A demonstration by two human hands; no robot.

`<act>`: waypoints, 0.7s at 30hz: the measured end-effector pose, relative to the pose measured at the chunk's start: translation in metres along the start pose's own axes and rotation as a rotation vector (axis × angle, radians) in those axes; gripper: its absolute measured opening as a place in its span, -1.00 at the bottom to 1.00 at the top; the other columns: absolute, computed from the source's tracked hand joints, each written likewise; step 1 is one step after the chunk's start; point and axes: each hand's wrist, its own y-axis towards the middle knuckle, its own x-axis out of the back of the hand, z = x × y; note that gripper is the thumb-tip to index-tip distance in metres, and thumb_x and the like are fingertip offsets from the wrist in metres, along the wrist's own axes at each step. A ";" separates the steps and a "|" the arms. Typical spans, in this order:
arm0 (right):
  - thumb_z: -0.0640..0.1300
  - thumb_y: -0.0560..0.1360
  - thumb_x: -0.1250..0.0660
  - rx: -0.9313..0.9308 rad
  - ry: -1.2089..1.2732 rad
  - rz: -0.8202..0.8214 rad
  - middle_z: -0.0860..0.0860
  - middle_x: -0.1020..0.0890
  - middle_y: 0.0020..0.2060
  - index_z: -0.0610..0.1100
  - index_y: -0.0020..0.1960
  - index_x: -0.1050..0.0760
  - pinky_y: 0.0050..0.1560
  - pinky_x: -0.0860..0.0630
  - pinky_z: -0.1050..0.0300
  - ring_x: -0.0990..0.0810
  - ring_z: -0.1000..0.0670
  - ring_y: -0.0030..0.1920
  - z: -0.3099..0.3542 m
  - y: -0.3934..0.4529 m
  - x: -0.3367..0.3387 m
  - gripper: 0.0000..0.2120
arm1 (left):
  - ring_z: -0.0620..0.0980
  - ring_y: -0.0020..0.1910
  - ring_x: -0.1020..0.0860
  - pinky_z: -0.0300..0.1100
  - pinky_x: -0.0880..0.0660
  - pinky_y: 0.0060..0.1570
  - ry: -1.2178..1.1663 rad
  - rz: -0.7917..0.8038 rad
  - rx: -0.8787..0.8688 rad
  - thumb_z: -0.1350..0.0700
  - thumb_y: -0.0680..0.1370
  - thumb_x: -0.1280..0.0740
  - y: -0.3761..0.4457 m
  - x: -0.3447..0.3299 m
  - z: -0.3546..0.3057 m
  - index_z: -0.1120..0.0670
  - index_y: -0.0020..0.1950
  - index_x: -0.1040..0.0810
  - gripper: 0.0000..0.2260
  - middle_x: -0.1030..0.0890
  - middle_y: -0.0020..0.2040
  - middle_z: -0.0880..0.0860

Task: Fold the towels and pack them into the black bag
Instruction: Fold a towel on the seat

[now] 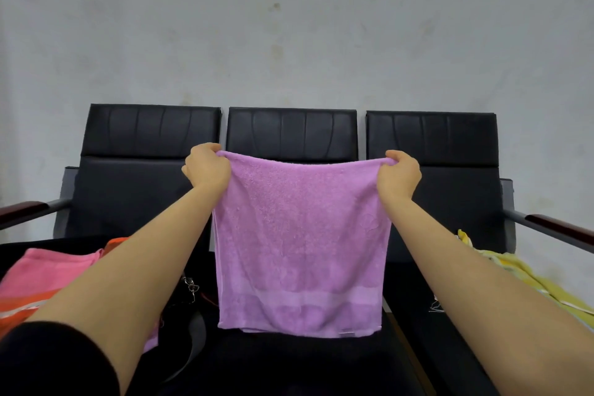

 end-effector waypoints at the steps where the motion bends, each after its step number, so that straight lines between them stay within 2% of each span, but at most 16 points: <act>1: -0.47 0.49 -0.10 0.025 -0.059 0.005 -0.18 -0.51 0.24 -0.27 0.29 -0.48 0.09 -0.41 0.16 -0.49 -0.18 0.22 -0.001 0.001 0.000 -0.58 | 0.21 -0.01 -0.51 -0.07 -0.40 0.15 0.061 0.018 -0.032 0.40 0.48 -0.19 0.000 0.000 0.000 0.12 -0.10 -0.61 -0.74 -0.61 -0.12 0.09; 2: -0.47 0.49 -0.09 0.051 -0.127 0.012 -0.20 -0.49 0.22 -0.29 0.27 -0.48 0.12 -0.44 0.08 -0.48 -0.21 0.21 -0.001 0.002 0.002 -0.59 | 0.20 -0.11 -0.46 -0.10 -0.38 0.04 0.135 0.040 -0.061 0.43 0.45 -0.18 -0.002 0.001 -0.001 0.07 -0.27 -0.50 -0.71 -0.51 -0.29 0.03; 4: -0.46 0.50 -0.10 0.098 -0.273 0.034 -0.21 -0.45 0.18 -0.31 0.21 -0.48 0.16 -0.46 -0.05 -0.46 -0.24 0.15 -0.002 0.000 0.005 -0.65 | 0.16 -0.20 -0.42 -0.05 -0.36 -0.06 0.268 0.082 -0.120 0.45 0.41 -0.15 -0.006 0.002 -0.001 0.09 -0.37 -0.31 -0.71 -0.38 -0.37 0.02; 6: -0.43 0.52 -0.11 0.167 -0.414 0.050 -0.21 -0.46 0.12 -0.31 0.13 -0.50 0.16 -0.43 -0.09 -0.46 -0.22 0.08 -0.005 -0.003 0.008 -0.73 | 0.17 -0.20 -0.44 -0.02 -0.36 -0.07 0.358 0.110 -0.174 0.44 0.42 -0.15 -0.011 0.002 -0.001 0.12 -0.38 -0.25 -0.72 -0.44 -0.29 0.10; 8: -0.40 0.53 -0.14 0.238 -0.519 0.047 -0.20 -0.48 0.06 -0.28 0.04 -0.51 0.12 -0.40 -0.04 -0.46 -0.19 0.02 -0.009 -0.006 0.008 -0.80 | 0.19 -0.15 -0.47 0.00 -0.39 -0.03 0.411 0.125 -0.204 0.43 0.45 -0.15 -0.016 0.001 0.000 0.12 -0.38 -0.22 -0.70 -0.47 -0.21 0.15; 11: -0.36 0.54 -0.19 0.298 -0.611 0.006 -0.15 -0.48 0.05 -0.23 0.01 -0.50 0.07 -0.33 0.04 -0.44 -0.14 0.03 -0.014 -0.009 0.006 -0.85 | 0.22 -0.13 -0.50 0.02 -0.42 -0.03 0.425 0.119 -0.205 0.44 0.46 -0.14 -0.021 0.000 0.003 0.13 -0.39 -0.24 -0.71 -0.48 -0.22 0.17; 13: -0.35 0.52 -0.21 0.339 -0.661 -0.026 -0.13 -0.46 0.06 -0.20 0.00 -0.50 0.06 -0.29 0.05 -0.40 -0.13 0.05 -0.017 -0.011 0.005 -0.86 | 0.21 -0.20 -0.48 0.03 -0.43 -0.06 0.420 0.113 -0.182 0.45 0.45 -0.14 -0.021 -0.002 0.007 0.15 -0.38 -0.28 -0.72 -0.52 -0.22 0.19; 16: -0.35 0.51 -0.20 0.385 -0.720 -0.015 -0.11 -0.49 0.00 -0.18 0.01 -0.45 0.06 -0.28 0.04 -0.42 -0.11 0.03 -0.021 -0.011 0.004 -0.85 | 0.15 -0.25 -0.43 0.00 -0.41 -0.05 0.448 0.120 -0.138 0.43 0.45 -0.15 -0.022 -0.002 0.013 0.19 -0.29 -0.47 -0.79 -0.55 -0.22 0.17; 18: -0.38 0.50 -0.18 0.403 -0.730 0.012 -0.12 -0.51 -0.02 -0.20 0.02 -0.43 0.04 -0.30 0.03 -0.43 -0.12 0.01 -0.025 -0.011 0.003 -0.83 | 0.16 -0.20 -0.47 -0.04 -0.37 -0.01 0.501 0.120 -0.146 0.40 0.47 -0.18 -0.022 -0.002 0.017 0.20 -0.18 -0.54 -0.81 -0.58 -0.15 0.17; 20: -0.39 0.51 -0.16 0.402 -0.751 0.050 -0.14 -0.51 0.00 -0.23 0.04 -0.43 0.06 -0.32 0.03 -0.43 -0.13 0.03 -0.028 -0.012 0.001 -0.83 | 0.19 -0.07 -0.51 -0.03 -0.36 0.02 0.539 0.120 -0.177 0.37 0.49 -0.19 -0.023 -0.003 0.020 0.21 -0.12 -0.54 -0.85 -0.57 -0.04 0.20; 21: -0.38 0.53 -0.16 0.403 -0.782 0.068 -0.15 -0.50 0.02 -0.23 0.04 -0.44 0.07 -0.32 0.04 -0.42 -0.13 0.04 -0.028 -0.013 0.001 -0.85 | 0.20 -0.08 -0.51 -0.02 -0.36 0.00 0.541 0.125 -0.188 0.38 0.49 -0.19 -0.023 -0.003 0.021 0.21 -0.14 -0.51 -0.86 -0.56 -0.04 0.20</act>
